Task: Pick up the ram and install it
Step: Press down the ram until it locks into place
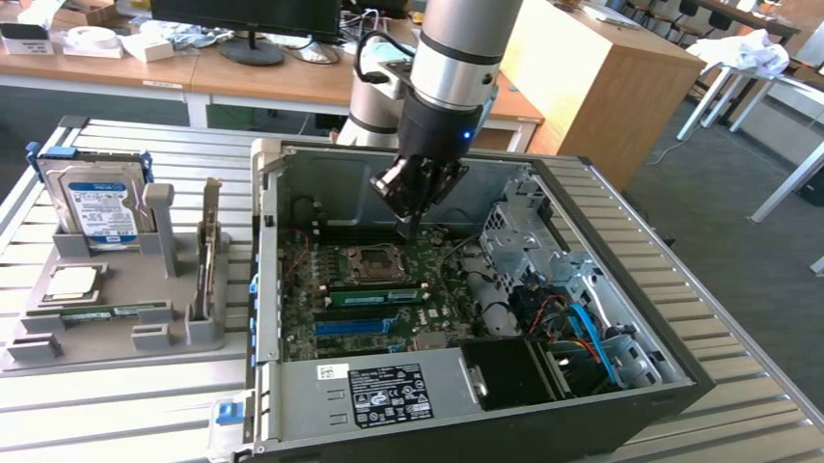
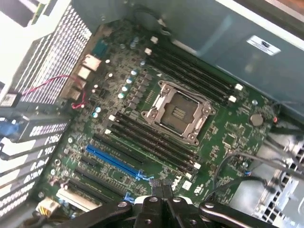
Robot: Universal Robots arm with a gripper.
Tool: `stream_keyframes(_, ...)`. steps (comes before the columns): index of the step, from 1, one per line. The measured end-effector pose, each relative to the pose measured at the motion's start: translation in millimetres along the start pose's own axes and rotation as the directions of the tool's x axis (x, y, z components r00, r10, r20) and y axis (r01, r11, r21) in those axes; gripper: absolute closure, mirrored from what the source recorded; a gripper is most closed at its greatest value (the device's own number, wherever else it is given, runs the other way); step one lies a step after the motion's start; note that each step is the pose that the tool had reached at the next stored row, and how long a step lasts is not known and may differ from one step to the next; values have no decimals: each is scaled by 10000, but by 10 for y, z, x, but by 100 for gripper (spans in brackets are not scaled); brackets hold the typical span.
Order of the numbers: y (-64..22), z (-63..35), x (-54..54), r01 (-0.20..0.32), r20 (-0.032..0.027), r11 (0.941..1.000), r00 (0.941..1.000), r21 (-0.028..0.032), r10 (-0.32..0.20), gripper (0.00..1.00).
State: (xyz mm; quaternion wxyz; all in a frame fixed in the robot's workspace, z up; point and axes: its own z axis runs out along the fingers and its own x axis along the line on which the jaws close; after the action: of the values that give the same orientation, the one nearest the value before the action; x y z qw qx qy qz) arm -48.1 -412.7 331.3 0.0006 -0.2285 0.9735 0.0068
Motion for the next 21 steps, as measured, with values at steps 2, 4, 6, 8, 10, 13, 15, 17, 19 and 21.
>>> stream_keyframes(2,0,1,0,-317,4,9995,9995,2,317,90)
stream_keyframes(4,0,3,0,-631,9,9980,9980,2,631,90)
stream_keyframes(6,0,4,0,-956,12,9954,9954,4,956,90)
stream_keyframes(8,0,5,0,-1271,16,9919,9919,5,1271,90)
stream_keyframes(10,0,7,0,-1570,20,9876,9876,7,1570,90)
stream_keyframes(13,0,9,0,-2028,26,9792,9792,9,2028,90)
stream_keyframes(15,0,11,0,-2323,31,9727,9727,9,2322,90)
stream_keyframes(17,0,13,0,-2632,35,9648,9647,10,2632,90)
stream_keyframes(19,0,15,0,-2926,39,9562,9562,11,2926,90)
stream_keyframes(21,0,16,1,-3186,42,9479,9479,10,3186,90)
